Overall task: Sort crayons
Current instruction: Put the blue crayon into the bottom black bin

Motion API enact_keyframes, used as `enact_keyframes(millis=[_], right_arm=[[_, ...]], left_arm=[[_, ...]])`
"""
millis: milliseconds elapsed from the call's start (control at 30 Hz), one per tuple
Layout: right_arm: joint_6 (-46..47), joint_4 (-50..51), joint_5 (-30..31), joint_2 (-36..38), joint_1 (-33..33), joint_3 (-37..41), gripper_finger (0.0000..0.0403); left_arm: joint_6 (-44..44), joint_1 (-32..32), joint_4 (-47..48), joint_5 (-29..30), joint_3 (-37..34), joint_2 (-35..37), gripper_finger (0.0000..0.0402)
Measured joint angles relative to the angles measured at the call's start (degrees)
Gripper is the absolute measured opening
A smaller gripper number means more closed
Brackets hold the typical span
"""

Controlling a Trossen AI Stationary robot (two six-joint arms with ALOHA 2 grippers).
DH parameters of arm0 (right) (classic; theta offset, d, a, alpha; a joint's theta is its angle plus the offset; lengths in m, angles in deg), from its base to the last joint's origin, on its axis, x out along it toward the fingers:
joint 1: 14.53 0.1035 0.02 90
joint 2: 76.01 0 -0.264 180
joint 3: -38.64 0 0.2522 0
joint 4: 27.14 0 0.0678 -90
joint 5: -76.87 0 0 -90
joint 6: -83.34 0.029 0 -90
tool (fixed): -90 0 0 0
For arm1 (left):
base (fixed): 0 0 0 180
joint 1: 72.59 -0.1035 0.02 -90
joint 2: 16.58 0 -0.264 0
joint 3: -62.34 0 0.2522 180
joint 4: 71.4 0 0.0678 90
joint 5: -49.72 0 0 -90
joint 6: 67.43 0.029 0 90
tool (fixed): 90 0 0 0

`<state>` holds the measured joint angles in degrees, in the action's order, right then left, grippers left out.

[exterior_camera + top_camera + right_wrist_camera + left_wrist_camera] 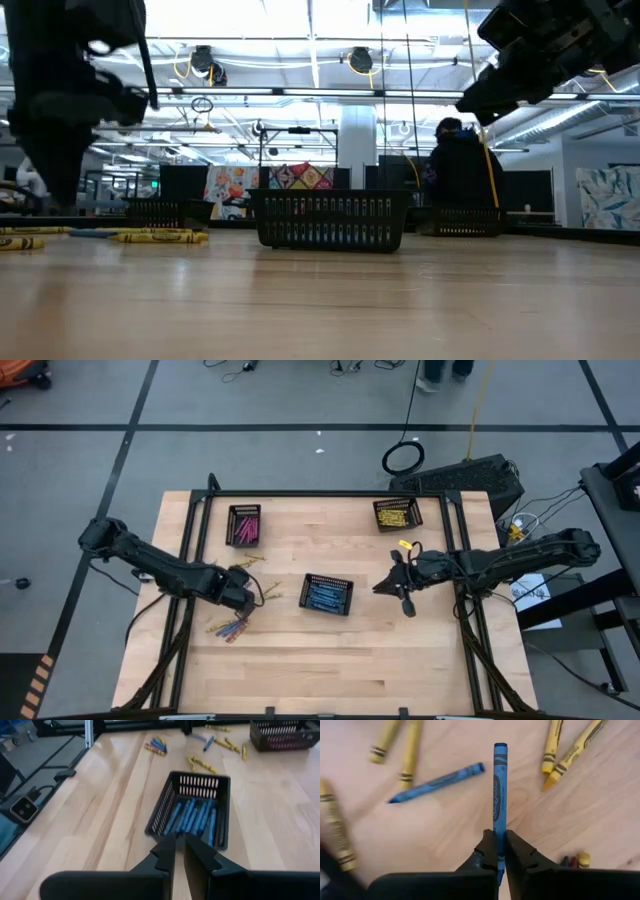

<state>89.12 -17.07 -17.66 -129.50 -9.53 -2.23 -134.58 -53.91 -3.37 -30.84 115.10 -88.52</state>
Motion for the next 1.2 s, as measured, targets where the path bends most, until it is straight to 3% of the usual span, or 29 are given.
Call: enact_keyframes(millis=[100,233,333,433,633,800,967,1200], right_arm=[[-0.3,2.3,1.5,1.5,0.0,0.0,0.0022],[-0.2,-2.4,6.1,0.4,0.0,0.0,0.0022],[-0.1,-10.5,5.9,-1.7,0.0,0.0,0.0022],[-1.4,-16.1,4.6,-2.9,0.7,0.0,0.0022],[-3.4,-17.4,4.2,-1.1,3.0,0.0,0.0022],[-3.4,-17.1,4.2,0.3,4.0,0.0,0.0022],[-3.5,-16.6,4.3,0.3,4.2,0.0,0.0022],[-3.5,-16.6,4.4,0.3,4.2,0.0,0.0022]], left_arm=[[5.1,0.1,-3.6,5.9,3.9,0.5,0.0004],[30.6,0.0,-26.5,13.9,5.1,-0.3,0.0003],[52.6,-1.3,-45.6,14.2,5.3,-3.6,0.0003],[63.9,-4.6,-55.4,11.1,5.6,-8.9,0.0002],[73.1,-11.1,-54.5,5.9,12.2,-21.6,0.0002],[78.0,-12.7,-51.9,0.2,19.3,-29.0,0.0002],[78.0,-12.7,-43.8,0.0,23.6,-32.1,0.0017],[74.1,-13.0,-39.1,-0.3,24.4,-32.3,0.0076]])
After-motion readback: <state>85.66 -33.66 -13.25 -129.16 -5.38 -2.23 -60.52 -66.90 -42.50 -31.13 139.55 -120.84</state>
